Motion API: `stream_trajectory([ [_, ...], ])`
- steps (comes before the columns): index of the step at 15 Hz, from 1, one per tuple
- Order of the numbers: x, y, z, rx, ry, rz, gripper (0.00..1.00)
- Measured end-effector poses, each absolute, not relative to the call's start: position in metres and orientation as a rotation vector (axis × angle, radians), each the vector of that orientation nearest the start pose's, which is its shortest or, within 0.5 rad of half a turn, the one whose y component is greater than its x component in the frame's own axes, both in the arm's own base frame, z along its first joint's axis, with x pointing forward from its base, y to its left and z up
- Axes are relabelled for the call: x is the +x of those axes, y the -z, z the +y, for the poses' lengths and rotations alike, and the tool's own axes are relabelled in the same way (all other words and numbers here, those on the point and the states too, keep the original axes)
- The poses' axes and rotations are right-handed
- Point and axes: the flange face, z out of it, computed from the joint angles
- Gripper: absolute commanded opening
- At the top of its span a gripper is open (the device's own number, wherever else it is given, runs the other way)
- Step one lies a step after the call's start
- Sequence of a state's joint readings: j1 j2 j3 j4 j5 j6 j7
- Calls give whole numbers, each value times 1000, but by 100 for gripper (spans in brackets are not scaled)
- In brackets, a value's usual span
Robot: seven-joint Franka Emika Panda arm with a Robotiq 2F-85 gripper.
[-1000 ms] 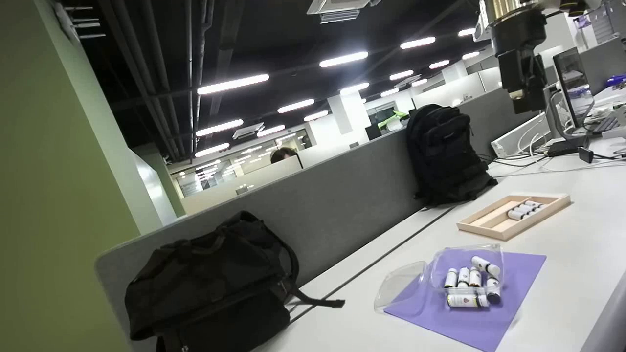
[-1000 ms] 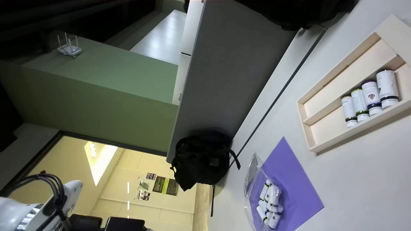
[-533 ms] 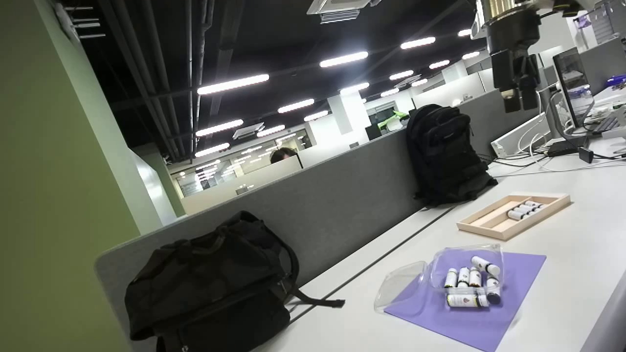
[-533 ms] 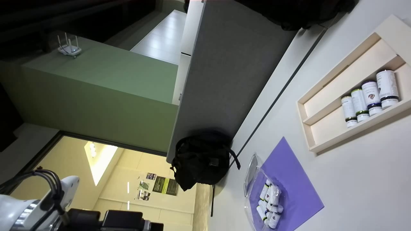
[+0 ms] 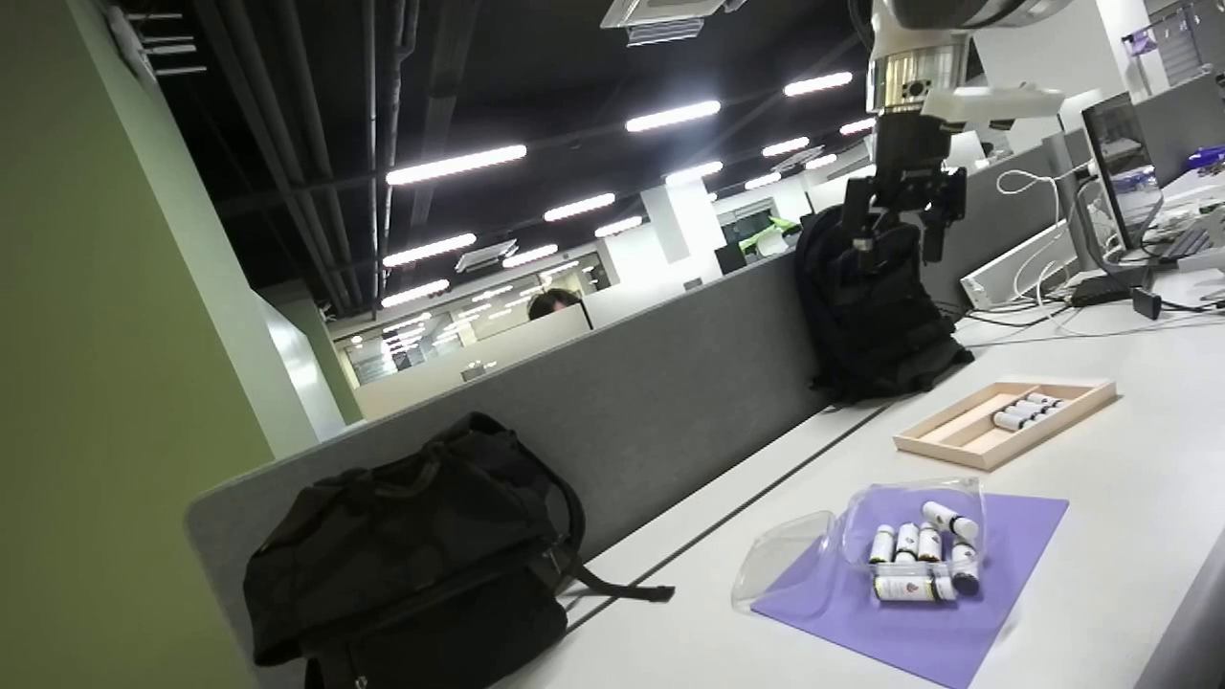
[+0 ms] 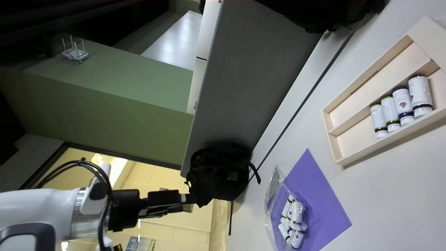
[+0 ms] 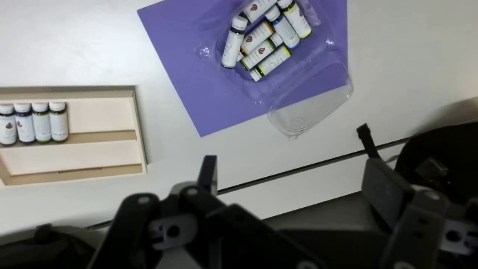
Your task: Remove the white object from the plastic container.
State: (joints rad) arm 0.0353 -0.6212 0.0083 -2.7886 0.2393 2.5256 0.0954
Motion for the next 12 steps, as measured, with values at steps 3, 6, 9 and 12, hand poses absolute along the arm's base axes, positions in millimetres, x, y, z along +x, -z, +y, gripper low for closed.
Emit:
stream_trajectory([
  [3,390,-378,35,-2878,429,506,100],
  [6,400,-337,52,-2893,271,550,100],
  [9,406,-333,53,-2892,254,559,100],
  [12,407,-335,53,-2887,259,563,100],
])
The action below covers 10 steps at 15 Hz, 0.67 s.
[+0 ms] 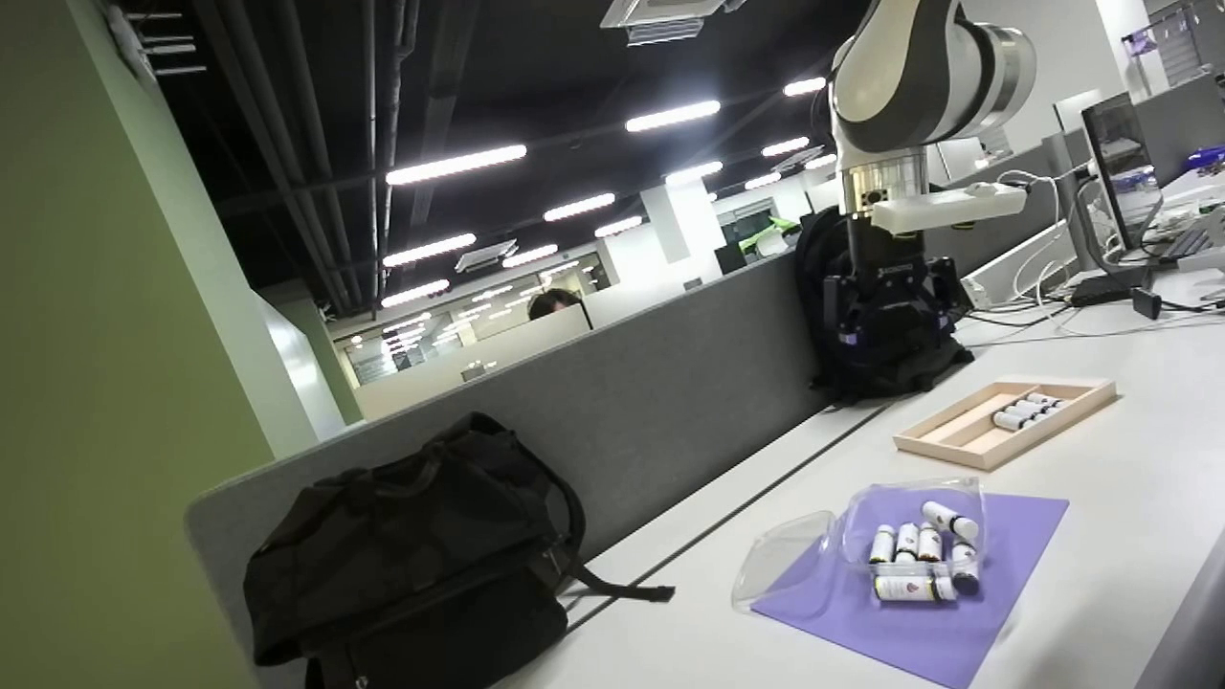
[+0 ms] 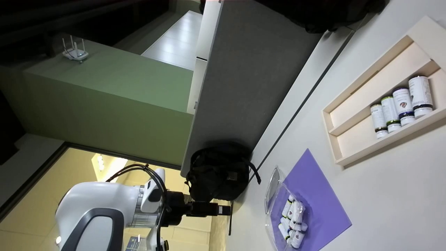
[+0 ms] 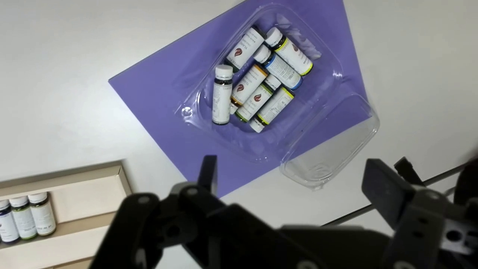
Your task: Remove the white object from the plastic container.
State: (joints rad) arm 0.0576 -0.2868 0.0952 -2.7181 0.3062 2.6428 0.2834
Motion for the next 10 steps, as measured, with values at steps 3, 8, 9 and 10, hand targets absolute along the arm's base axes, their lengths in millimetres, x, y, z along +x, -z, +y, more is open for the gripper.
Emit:
stream_trajectory([
  [3,411,-333,51,-2877,323,577,100],
  [8,428,-266,40,-2880,472,651,100],
  [9,429,-246,39,-2891,459,663,100],
  [10,430,-224,38,-2906,421,680,100],
])
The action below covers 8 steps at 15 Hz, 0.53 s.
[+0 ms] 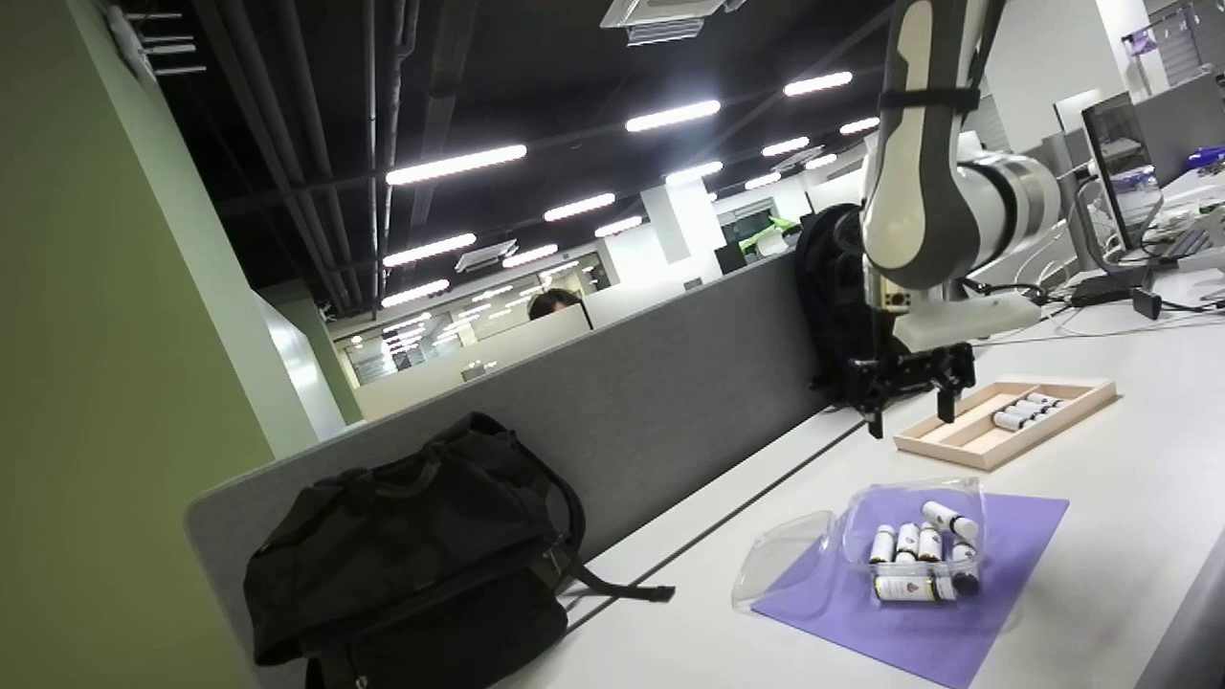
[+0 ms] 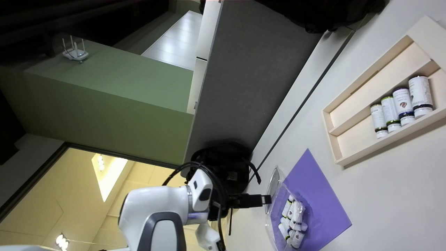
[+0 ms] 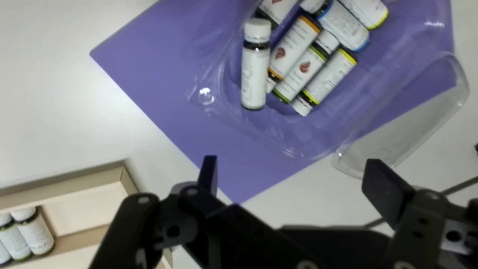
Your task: Remove the white object from the plastic container.
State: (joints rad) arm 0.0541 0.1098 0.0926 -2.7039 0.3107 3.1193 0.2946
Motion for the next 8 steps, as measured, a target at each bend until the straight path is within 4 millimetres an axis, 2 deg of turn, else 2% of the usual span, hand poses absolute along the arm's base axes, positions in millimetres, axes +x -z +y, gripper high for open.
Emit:
stream_trajectory([
  [2,432,-188,37,-2931,323,702,100],
  [4,439,-160,42,-2943,256,706,100],
  [6,446,-141,48,-2946,213,704,100],
  [8,452,-132,52,-2943,195,701,100],
])
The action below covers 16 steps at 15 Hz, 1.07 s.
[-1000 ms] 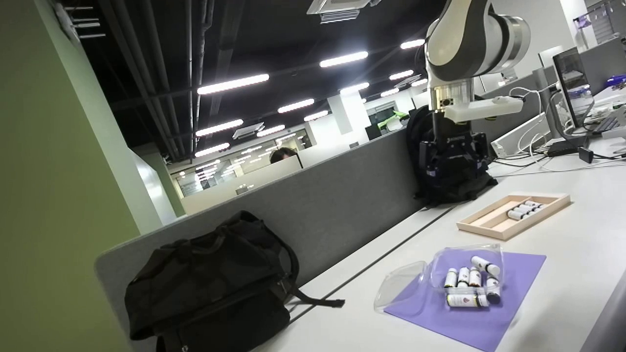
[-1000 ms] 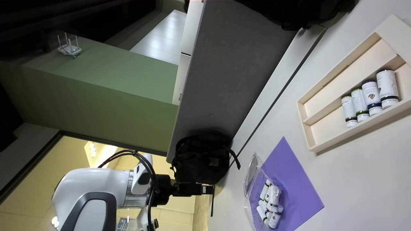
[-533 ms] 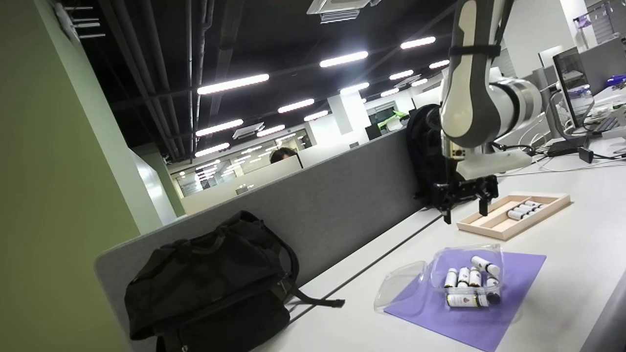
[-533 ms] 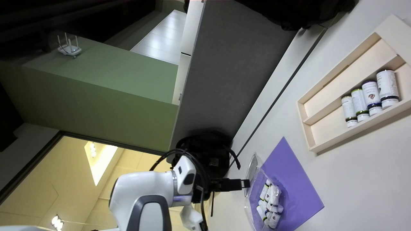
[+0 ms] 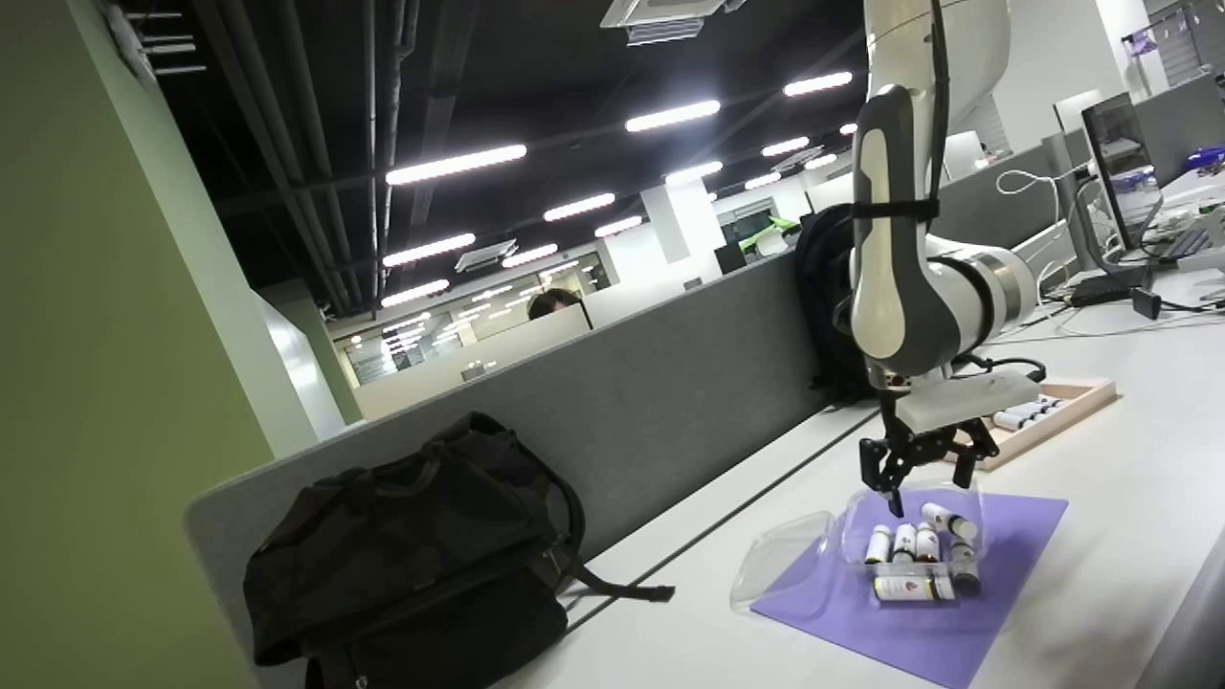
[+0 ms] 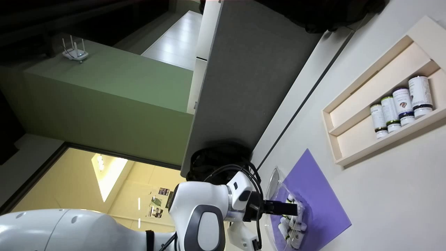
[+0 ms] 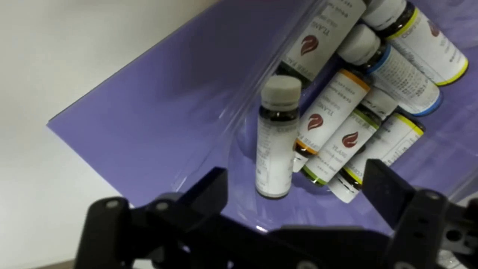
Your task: Remove the white object from the plastic container.
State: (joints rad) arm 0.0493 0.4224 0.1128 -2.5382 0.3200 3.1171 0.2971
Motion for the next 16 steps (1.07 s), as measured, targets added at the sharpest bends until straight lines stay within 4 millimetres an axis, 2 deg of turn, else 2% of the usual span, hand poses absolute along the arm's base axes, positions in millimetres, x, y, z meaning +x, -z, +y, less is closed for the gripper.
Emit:
stream_trajectory([
  [2,457,-128,55,-2936,174,701,100],
  [3,459,-126,58,-2931,156,703,75],
  [4,461,-125,61,-2927,131,704,74],
  [5,462,-123,64,-2925,97,701,69],
  [9,468,-117,64,-2917,-74,722,43],
  [14,476,-117,59,-2898,-178,752,15],
  [16,480,-121,57,-2887,-202,763,12],
])
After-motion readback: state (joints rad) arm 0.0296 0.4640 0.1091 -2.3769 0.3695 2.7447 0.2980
